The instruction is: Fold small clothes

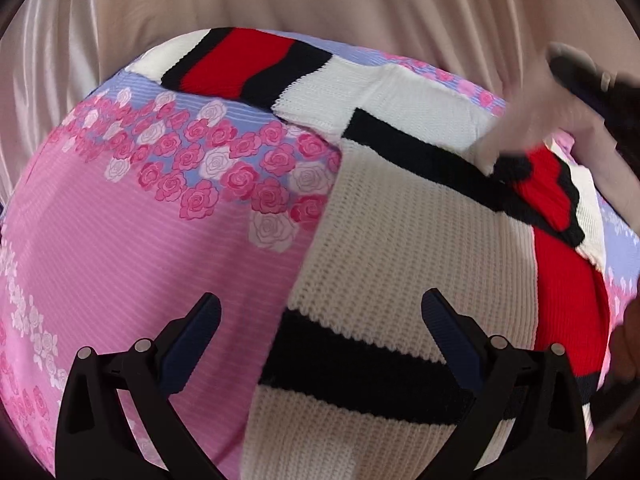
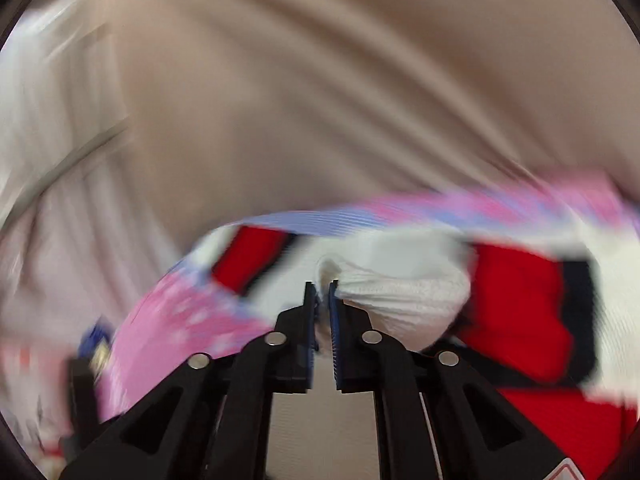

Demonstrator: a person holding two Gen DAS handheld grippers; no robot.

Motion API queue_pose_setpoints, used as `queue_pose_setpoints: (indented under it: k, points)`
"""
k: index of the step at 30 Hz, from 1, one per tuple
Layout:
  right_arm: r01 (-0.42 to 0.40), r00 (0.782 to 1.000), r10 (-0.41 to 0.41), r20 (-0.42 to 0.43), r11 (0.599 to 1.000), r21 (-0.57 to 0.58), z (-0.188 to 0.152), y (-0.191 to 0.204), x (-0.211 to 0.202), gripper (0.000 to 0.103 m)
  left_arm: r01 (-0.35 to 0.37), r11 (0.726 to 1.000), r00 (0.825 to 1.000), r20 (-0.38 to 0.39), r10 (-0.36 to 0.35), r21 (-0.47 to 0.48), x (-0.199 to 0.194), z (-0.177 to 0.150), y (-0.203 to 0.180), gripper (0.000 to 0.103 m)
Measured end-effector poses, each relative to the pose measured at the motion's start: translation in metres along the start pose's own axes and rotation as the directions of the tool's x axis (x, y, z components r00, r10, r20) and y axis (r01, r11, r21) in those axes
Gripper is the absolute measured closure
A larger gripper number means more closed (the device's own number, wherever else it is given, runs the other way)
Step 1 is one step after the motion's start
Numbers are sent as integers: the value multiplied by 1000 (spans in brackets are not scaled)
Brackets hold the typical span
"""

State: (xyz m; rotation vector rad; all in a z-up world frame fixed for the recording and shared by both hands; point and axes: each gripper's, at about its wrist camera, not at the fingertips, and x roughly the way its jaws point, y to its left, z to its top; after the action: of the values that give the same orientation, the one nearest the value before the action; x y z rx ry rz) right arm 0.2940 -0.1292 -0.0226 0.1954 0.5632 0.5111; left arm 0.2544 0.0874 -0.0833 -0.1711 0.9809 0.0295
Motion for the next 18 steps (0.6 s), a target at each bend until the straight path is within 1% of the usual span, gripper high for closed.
queue_pose_setpoints:
  k: [1, 2, 3, 4, 6, 7, 9, 10, 11, 12, 13, 14, 15, 16, 17, 18]
  points:
    - [21, 1000, -21, -5, 1000, 9, -5, 1, -1, 71, 13, 1000, 1000, -1, -13, -5, 0, 3, 0, 5]
    - [67, 998, -67, -10, 996, 52, -14, -9, -6, 69, 35, 999, 999, -2, -35, -4, 1, 7, -2, 5]
    - [113, 994, -112, -22, 988, 105, -22, -22, -12, 69, 55, 999, 998, -5, -55, 1, 3, 11, -4, 5]
    - [170, 985, -165, -42, 970, 175, -35, -42, -24, 68, 70, 998, 998, -6, -70, 4, 6, 16, -9, 5]
    - [289, 957, -271, -103, 910, 296, -60, -81, -51, 64, 110, 994, 994, 10, -110, 20, 12, 26, -20, 5]
    - [352, 936, -321, -145, 870, 344, -77, -105, -68, 64, 125, 991, 992, 17, -125, 38, 18, 31, -27, 5]
    - [422, 907, -371, -201, 819, 388, -94, -136, -81, 64, 116, 992, 993, 22, -118, 57, 40, 44, -42, 5]
    - [439, 898, -380, -221, 791, 426, -102, -156, -90, 64, 106, 994, 994, 6, -106, 35, 56, 53, -46, 5]
    - [448, 894, -386, -228, 773, 449, -107, -170, -95, 64, 95, 995, 995, -13, -95, 1, 68, 60, -48, 5]
    - [457, 889, -396, -229, 755, 470, -110, -181, -99, 64, 101, 994, 995, -22, -102, -42, 77, 68, -47, 5]
    - [464, 886, -403, -231, 741, 485, -111, -190, -101, 64, 92, 992, 996, -13, -93, -85, 83, 76, -44, 6]
    - [477, 878, -417, -235, 720, 504, -111, -202, -103, 64, 85, 989, 996, 12, -84, -123, 85, 84, -42, 14]
    - [475, 878, -419, -230, 708, 522, -111, -209, -104, 63, 91, 986, 996, 24, -89, -137, 86, 91, -41, 26]
    - [470, 879, -422, -221, 693, 546, -111, -215, -102, 63, 80, 986, 997, 26, -77, -144, 87, 98, -42, 33]
    - [460, 882, -425, -205, 677, 574, -111, -224, -101, 63, 70, 985, 997, 26, -67, -158, 86, 106, -43, 42]
    - [439, 889, -418, -186, 666, 603, -110, -232, -99, 64, 80, 982, 997, 32, -76, -171, 85, 113, -43, 50]
